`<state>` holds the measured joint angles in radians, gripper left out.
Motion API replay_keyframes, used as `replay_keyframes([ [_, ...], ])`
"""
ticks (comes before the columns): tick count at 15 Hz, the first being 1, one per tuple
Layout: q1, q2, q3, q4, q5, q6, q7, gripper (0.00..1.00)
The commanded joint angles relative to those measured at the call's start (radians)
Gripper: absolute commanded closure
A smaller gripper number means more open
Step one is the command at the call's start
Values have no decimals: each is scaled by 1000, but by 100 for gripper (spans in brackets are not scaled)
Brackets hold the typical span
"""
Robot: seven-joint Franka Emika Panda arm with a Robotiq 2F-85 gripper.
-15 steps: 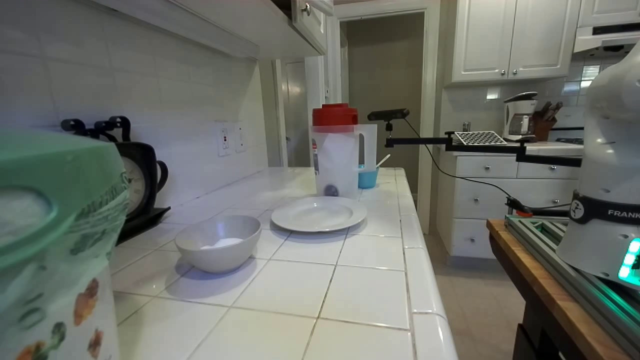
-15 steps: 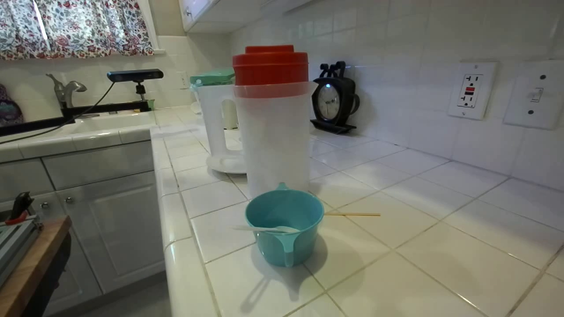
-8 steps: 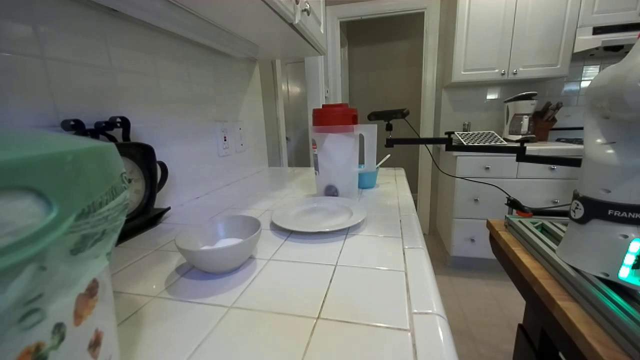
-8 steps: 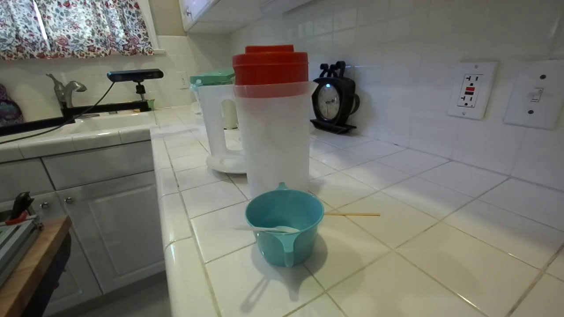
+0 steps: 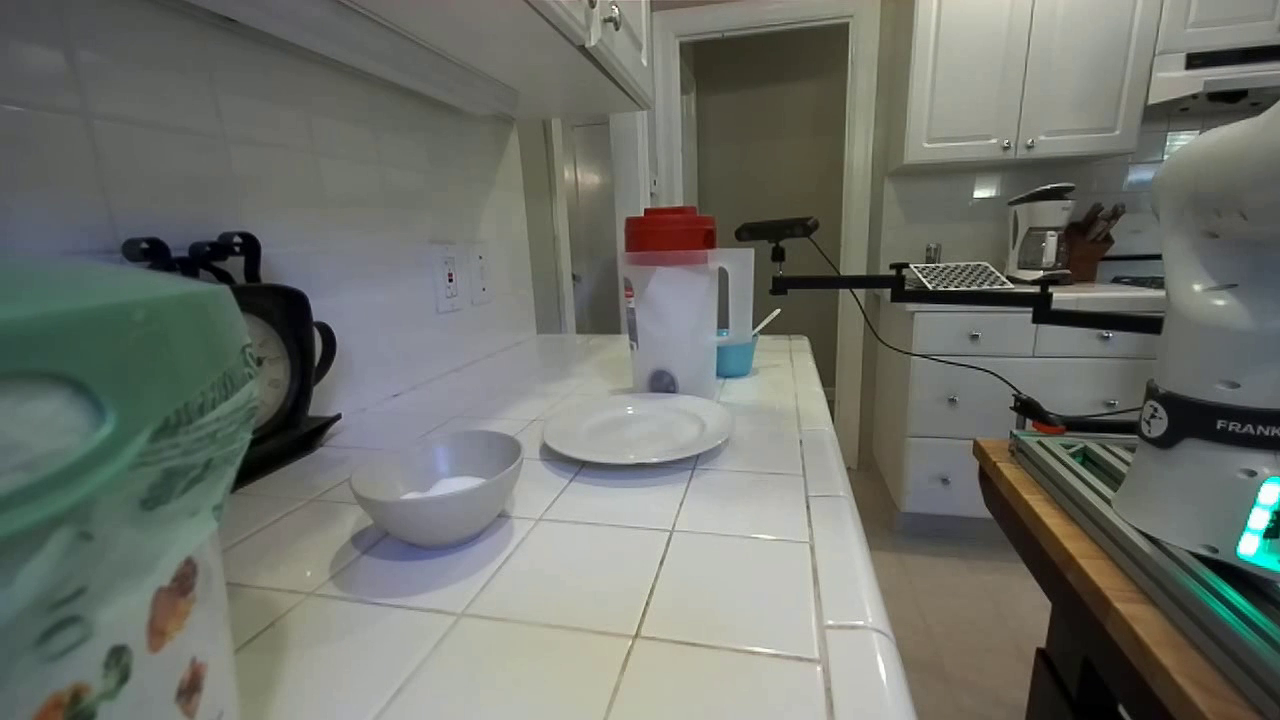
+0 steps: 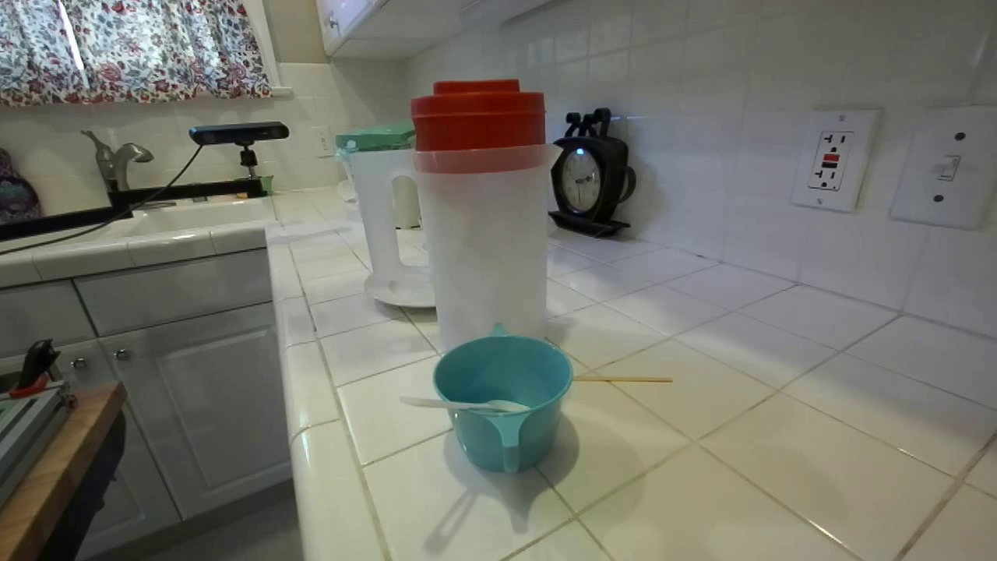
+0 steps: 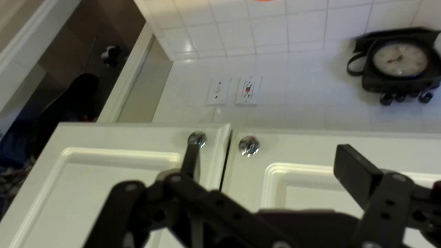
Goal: Close the top cabinet door that is open
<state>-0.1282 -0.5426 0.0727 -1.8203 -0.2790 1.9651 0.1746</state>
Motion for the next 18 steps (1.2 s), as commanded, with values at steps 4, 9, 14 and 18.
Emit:
replay_keyframes([
  [4,114,-6,-13,-20,149,-331,-61,0],
  [9,128,1,3,-45,145,-365,-26,0],
  [14,128,0,0,-45,147,-366,-35,0],
  [18,128,0,-1,-45,147,-366,-36,0],
])
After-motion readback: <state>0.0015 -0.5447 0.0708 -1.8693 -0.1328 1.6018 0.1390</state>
